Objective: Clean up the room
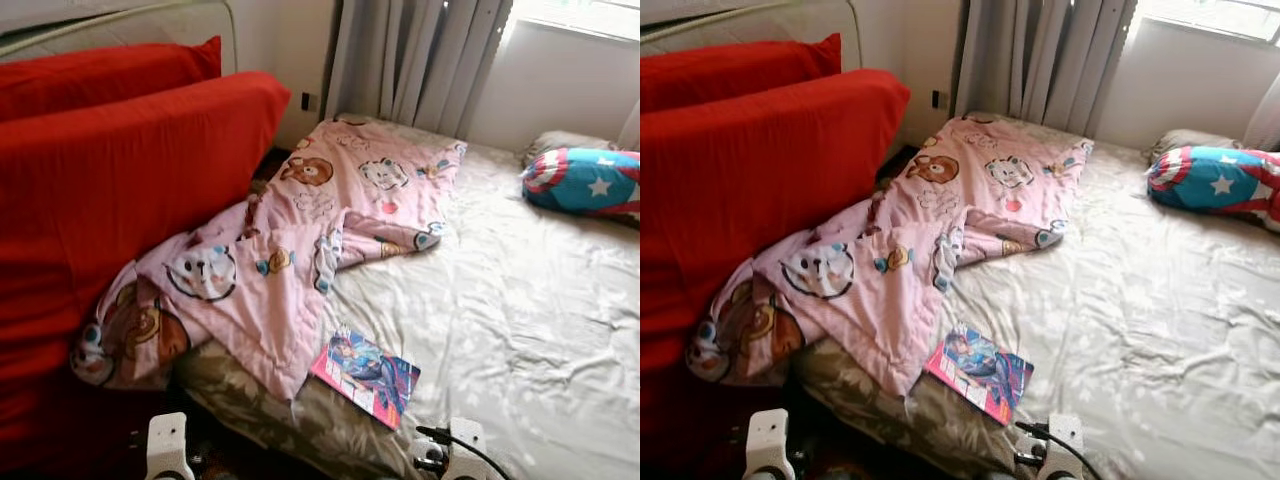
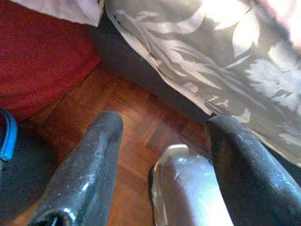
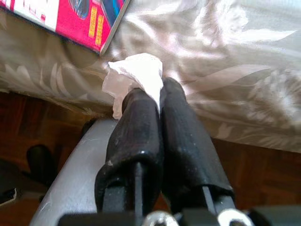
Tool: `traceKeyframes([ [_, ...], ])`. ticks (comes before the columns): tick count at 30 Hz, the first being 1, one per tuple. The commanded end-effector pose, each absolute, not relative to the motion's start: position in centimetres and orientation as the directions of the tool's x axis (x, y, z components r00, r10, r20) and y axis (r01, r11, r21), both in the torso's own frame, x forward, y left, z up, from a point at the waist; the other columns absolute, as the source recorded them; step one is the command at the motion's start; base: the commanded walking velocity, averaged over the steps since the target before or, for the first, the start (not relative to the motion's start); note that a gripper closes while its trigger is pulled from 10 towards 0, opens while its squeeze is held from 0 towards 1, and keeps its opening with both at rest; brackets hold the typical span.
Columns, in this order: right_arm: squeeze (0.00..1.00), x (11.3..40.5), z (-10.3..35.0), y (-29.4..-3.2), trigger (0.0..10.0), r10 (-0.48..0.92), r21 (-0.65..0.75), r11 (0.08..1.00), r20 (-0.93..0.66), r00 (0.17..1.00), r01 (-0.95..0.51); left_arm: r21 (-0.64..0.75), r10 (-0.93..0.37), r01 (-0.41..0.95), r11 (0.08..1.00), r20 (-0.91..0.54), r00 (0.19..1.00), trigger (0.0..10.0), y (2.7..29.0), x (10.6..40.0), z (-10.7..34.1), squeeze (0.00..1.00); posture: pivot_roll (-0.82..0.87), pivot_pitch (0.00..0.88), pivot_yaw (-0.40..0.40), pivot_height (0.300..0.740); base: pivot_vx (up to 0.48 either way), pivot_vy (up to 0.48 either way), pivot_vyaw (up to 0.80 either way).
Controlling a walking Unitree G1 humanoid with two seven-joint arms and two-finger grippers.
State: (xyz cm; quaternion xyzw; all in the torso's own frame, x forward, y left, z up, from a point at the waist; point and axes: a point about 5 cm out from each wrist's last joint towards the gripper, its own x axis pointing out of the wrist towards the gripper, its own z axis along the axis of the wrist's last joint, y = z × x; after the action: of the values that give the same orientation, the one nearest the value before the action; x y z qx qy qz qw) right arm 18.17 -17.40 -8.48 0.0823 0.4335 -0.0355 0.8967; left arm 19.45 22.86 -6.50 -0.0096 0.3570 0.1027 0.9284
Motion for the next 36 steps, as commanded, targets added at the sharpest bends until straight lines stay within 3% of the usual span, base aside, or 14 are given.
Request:
traceKeyframes([
  [1, 0.0, 18.0, -8.5, -18.1, 10.0, -0.002, 0.095, 0.988, -0.782, 0.623, 0.123, 0.055, 0.174, -0.19, 0.98, -0.702, 0.691, 10.0, 22.7, 18.5, -7.1, 0.0, 0.04, 0.0, -0.131, 0.725, 0.0, 0.0, 0.0],
  [7, 0.0, 18.1, -8.2, -20.2, 10.0, -0.071, 0.063, 0.978, -0.795, 0.603, 0.197, 0.04, 0.141, -0.164, 0.986, -0.728, 0.671, 10.0, 21.8, 18.2, -7.6, 0.0, 0.0, 0.0, -0.05, 0.735, 0.0, 0.0, 0.0],
  [11, 0.0, 17.9, -8.3, -20.4, 10.0, -0.1, 0.083, 0.96, -0.79, 0.605, 0.266, 0.031, 0.133, -0.164, 0.986, -0.734, 0.666, 10.0, 21.6, 18.5, -7.6, 0.0, -0.01, 0.0, -0.058, 0.735, 0.0, 0.0, 0.0],
  [18, 0.0, 17.6, -8.5, -20.1, 10.0, -0.069, 0.062, 0.978, -0.805, 0.589, 0.2, 0.026, 0.139, -0.177, 0.984, -0.738, 0.661, 10.0, 21.4, 18.5, -7.6, 0.0, 0.0, 0.0, -0.068, 0.735, 0.0, 0.0, 0.0],
  [26, 0.0, 17.3, -8.7, -19.7, 10.0, -0.059, 0.042, 0.987, -0.809, 0.584, 0.157, 0.036, 0.146, -0.186, 0.982, -0.77, 0.621, 10.0, 21.3, 17.0, -8.3, 0.0, 0.0, 0.0, -0.043, 0.735, 0.0, 0.0, 0.78],
  [36, 0.0, 16.6, -9.0, -19.5, 10.0, -0.051, 0.048, 0.986, -0.825, 0.563, 0.161, 0.045, 0.15, -0.18, 0.983, -0.761, 0.632, 10.0, 21.4, 17.6, -8.1, 0.0, 0.04, 0.0, -0.052, 0.735, 0.0, 0.0, 0.8],
])
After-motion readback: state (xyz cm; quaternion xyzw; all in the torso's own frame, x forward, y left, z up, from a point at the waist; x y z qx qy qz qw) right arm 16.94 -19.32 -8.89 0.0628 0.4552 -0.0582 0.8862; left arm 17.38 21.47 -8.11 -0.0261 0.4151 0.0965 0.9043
